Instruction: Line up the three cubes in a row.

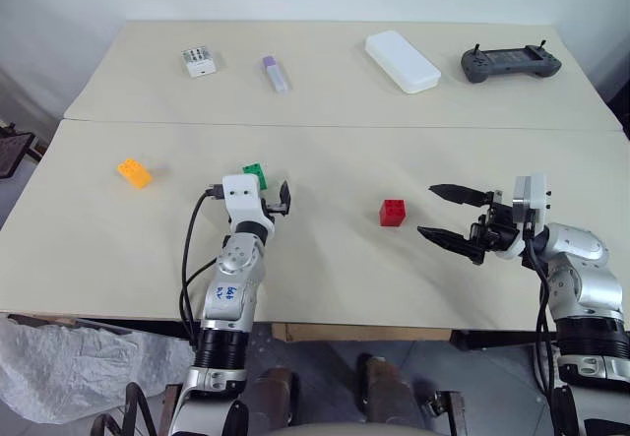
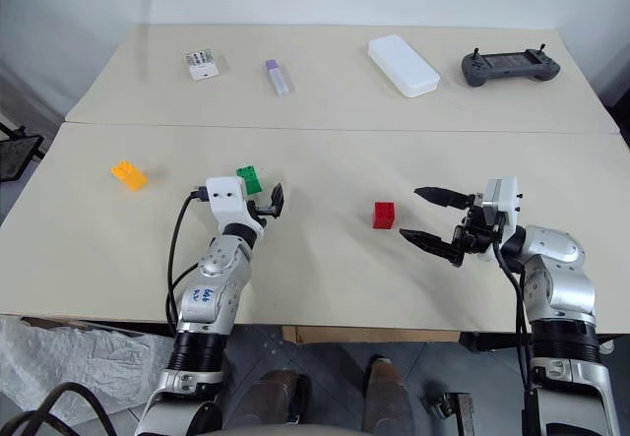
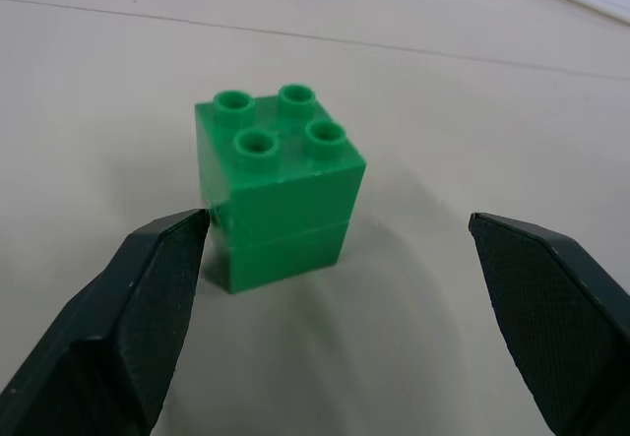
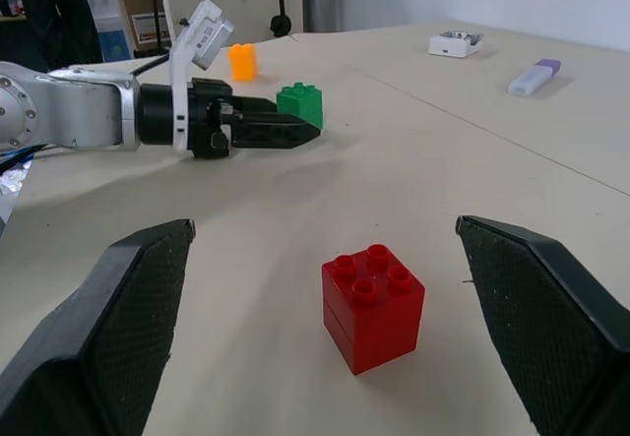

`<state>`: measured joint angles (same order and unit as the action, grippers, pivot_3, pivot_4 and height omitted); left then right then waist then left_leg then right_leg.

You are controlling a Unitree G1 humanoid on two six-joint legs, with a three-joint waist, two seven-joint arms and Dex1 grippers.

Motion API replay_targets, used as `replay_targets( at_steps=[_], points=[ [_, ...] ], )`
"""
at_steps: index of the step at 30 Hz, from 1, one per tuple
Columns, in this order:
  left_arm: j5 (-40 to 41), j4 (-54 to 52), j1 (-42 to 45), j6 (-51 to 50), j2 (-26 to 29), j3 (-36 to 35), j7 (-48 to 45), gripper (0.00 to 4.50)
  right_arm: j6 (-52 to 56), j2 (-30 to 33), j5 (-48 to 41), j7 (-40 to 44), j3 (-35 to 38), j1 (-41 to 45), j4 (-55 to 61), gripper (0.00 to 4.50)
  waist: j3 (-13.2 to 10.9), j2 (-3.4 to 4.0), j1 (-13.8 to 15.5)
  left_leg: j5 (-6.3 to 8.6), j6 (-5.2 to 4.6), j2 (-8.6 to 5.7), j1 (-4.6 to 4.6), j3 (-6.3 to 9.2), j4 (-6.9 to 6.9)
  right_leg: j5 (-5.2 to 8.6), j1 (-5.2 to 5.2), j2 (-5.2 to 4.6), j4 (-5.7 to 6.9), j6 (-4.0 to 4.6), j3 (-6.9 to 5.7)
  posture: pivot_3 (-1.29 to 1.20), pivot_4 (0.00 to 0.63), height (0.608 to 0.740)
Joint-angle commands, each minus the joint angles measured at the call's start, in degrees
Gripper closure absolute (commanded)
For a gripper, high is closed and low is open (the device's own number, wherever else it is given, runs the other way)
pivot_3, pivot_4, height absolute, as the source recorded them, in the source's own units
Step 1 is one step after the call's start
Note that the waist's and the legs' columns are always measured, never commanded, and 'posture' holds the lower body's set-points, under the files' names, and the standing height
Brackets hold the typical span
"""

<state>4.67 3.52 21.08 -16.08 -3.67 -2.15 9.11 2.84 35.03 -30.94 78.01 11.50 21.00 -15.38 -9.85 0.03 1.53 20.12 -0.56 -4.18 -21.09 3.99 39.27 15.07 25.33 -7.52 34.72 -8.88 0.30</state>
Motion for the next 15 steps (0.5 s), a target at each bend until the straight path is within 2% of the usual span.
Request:
replay_targets(
  at_steps=[1,2,4,9,12,15],
  points=[
    [-0.22,1.01,1.79,2.16,-0.96,-1.11,1.31,0.0,0.2,-0.31,-1.23,0.02,0.39,-0.58,2.18,0.04,0.0,0.0,0.04,0.0,0.0,0.0,0.0,0.0,0.0,0.0,0.0,0.0,0.0,0.0,0.0,0.0,0.15,0.74],
    [-0.43,1.38,2.04,2.53,-0.81,-1.25,1.39,0.0,0.26,-0.38,-1.2,-0.05,0.35,-0.62,2.2,0.04,0.0,0.0,0.03,0.0,0.0,-0.01,0.0,0.0,0.0,0.0,0.0,-0.01,0.0,0.0,0.0,0.0,0.15,0.74],
    [-0.88,1.87,2.26,3.27,-0.55,-1.51,1.72,0.38,0.25,-0.48,-1.14,-0.09,0.37,-0.65,2.14,0.0,0.0,0.0,0.02,0.0,0.0,-0.01,0.0,0.0,0.0,-0.01,0.0,-0.01,0.0,-0.01,0.0,0.0,0.15,0.74],
    [-0.64,2.38,1.89,5.46,0.57,-1.25,-0.83,1.87,0.5,-0.57,-1.04,-0.3,0.37,-1.1,2.44,0.0,0.0,0.0,0.01,0.0,0.0,0.0,0.0,0.0,0.0,-0.01,0.0,0.0,0.0,-0.01,0.0,0.0,0.15,0.74],
    [6.64,2.27,1.7,8.04,2.66,-2.59,-12.2,2.76,0.84,-0.18,-1.25,-0.56,0.88,-1.93,3.27,0.0,0.0,0.0,0.0,0.0,0.0,-0.01,-0.01,0.0,0.0,-0.01,0.0,0.0,0.0,-0.01,0.0,0.0,0.15,0.74],
    [13.21,1.92,0.99,8.69,10.38,-2.17,-30.75,2.76,1.44,0.71,-1.74,-0.78,1.92,-3.2,4.58,0.0,0.0,0.0,-0.12,-0.01,0.01,0.03,-0.01,-0.01,0.0,-0.01,0.02,0.0,0.0,-0.01,-0.01,0.0,0.15,0.74]
  ],
)
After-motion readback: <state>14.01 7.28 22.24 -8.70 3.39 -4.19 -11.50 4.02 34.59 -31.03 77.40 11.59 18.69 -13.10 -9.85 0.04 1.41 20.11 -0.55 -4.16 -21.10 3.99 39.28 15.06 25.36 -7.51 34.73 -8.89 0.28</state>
